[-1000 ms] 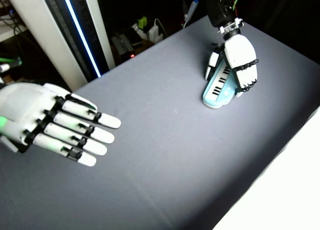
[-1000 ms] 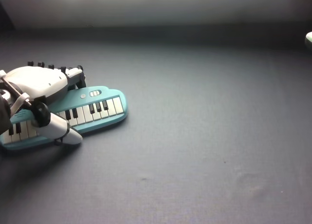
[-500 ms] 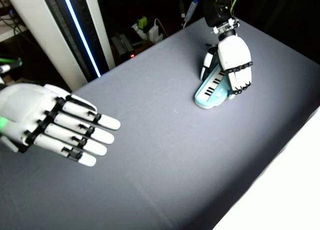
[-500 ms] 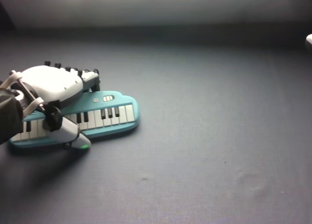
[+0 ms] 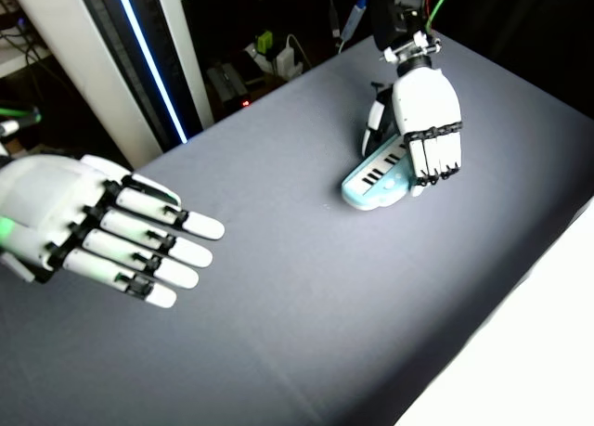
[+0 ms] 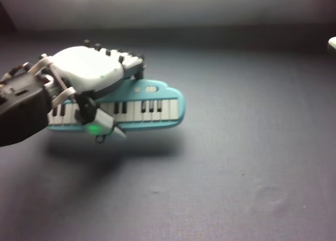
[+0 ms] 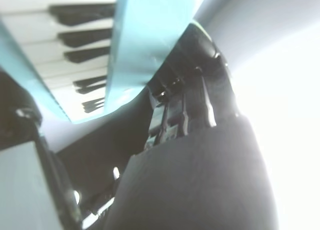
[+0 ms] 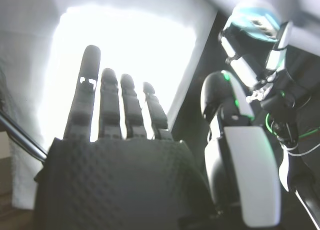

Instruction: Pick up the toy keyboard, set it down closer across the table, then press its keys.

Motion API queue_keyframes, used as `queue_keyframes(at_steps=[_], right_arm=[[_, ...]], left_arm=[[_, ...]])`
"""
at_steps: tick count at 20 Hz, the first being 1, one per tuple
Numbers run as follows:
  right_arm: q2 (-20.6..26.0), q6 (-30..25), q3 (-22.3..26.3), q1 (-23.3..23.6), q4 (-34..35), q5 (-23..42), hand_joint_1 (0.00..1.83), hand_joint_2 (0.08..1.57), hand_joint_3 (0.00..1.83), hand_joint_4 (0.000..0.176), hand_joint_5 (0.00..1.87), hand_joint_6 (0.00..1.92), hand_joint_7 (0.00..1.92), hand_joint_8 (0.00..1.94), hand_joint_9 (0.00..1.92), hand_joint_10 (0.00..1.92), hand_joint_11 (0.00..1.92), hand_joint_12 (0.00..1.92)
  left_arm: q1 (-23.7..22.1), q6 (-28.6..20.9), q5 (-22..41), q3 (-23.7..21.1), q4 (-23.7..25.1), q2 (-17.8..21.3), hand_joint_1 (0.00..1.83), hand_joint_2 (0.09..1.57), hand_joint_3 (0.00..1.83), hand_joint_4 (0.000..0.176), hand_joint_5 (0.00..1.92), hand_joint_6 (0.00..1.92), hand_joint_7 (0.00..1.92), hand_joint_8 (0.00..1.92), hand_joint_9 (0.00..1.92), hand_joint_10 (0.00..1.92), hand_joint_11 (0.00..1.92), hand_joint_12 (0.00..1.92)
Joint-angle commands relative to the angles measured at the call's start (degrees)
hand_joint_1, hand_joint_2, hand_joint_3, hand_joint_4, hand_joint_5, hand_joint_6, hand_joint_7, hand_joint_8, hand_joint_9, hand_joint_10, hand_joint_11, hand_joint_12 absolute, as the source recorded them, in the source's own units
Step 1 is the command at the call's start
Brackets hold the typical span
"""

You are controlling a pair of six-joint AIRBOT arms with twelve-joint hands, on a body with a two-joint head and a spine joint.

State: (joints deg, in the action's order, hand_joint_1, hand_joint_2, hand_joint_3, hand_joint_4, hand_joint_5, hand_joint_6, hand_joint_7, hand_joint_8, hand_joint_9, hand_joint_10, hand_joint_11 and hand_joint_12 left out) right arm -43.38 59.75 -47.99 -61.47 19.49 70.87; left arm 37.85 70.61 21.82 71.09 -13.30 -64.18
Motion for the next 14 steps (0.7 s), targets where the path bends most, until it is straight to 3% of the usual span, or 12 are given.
queue_keyframes(at_steps=[1,3,4,5,6,8,10,12,14], right_arm=[[0.11,-0.43,-0.32,0.19,-0.09,7.35,0.42,1.31,0.0,0.033,0.0,0.0,0.0,0.0,0.06,0.01,0.0,1.05],[0.0,-0.43,-0.37,0.1,-0.09,7.34,0.43,1.32,0.0,0.024,0.0,0.0,0.0,0.0,0.04,0.0,0.0,0.93],[-0.1,-0.44,-0.43,0.09,-0.09,7.33,0.39,1.31,0.0,0.034,0.0,0.0,0.0,0.0,0.05,0.0,0.0,0.97],[-0.11,-0.46,-0.45,0.09,-0.09,7.33,0.37,1.31,0.0,0.031,0.0,0.0,0.0,0.0,0.05,0.0,0.0,0.97],[-0.12,-0.48,-0.47,0.09,-0.09,7.33,0.36,1.31,0.0,0.027,0.0,0.0,0.0,0.0,0.06,0.0,0.0,0.95],[-0.18,-0.51,-0.53,0.02,-0.1,7.3,0.37,1.32,0.0,0.004,0.0,0.0,0.0,0.0,0.07,0.01,0.0,0.94],[-0.31,-0.66,-0.66,-0.14,-0.1,7.26,0.36,1.32,0.0,0.022,0.0,0.0,0.0,0.0,0.05,0.0,0.0,0.8],[-0.52,-0.75,-0.83,-0.15,-0.13,6.99,0.37,1.32,0.0,0.037,0.0,0.0,0.0,0.0,0.03,0.0,0.0,0.79],[-0.8,-0.83,-1.03,-0.15,-0.17,6.69,0.36,1.32,0.0,0.039,0.0,0.0,0.0,0.0,0.02,0.0,0.0,0.86]], left_arm=[[-1.85,-0.05,5.84,0.32,2.05,-1.08,1.39,1.14,0.0,0.0,0.17,1.45,0.18,1.46,0.22,1.7,0.32,1.86],[-3.56,-0.04,3.78,1.58,3.39,-2.96,1.3,1.1,0.0,0.0,0.19,1.44,0.21,1.4,0.23,1.66,0.3,1.87],[-4.69,-0.03,2.09,2.65,4.3,-4.57,1.24,1.09,0.0,0.0,0.19,1.34,0.23,1.33,0.28,1.6,0.33,1.86],[-5.32,-0.02,1.14,3.29,4.61,-5.43,1.27,1.08,0.0,0.0,0.22,1.27,0.25,1.29,0.32,1.57,0.37,1.82],[-5.82,-0.01,0.42,3.78,4.99,-6.29,1.21,1.11,0.0,0.0,0.22,1.31,0.25,1.25,0.3,1.53,0.31,1.84],[-7.55,0.0,-2.14,5.6,6.53,-9.1,1.26,1.08,0.0,0.0,0.29,1.24,0.28,1.32,0.3,1.58,0.29,1.85],[-8.93,0.03,-4.1,6.89,7.54,-11.6,1.25,1.09,0.0,0.0,0.3,1.08,0.28,1.18,0.26,1.43,0.25,1.77],[-9.26,-0.08,-4.8,7.82,7.57,-13.57,1.26,1.09,0.0,0.0,0.29,1.06,0.25,1.15,0.22,1.47,0.28,1.83],[-9.51,-0.29,-5.41,8.64,7.56,-15.35,1.24,1.09,0.0,0.0,0.24,1.12,0.24,1.16,0.19,1.42,0.2,1.85]])
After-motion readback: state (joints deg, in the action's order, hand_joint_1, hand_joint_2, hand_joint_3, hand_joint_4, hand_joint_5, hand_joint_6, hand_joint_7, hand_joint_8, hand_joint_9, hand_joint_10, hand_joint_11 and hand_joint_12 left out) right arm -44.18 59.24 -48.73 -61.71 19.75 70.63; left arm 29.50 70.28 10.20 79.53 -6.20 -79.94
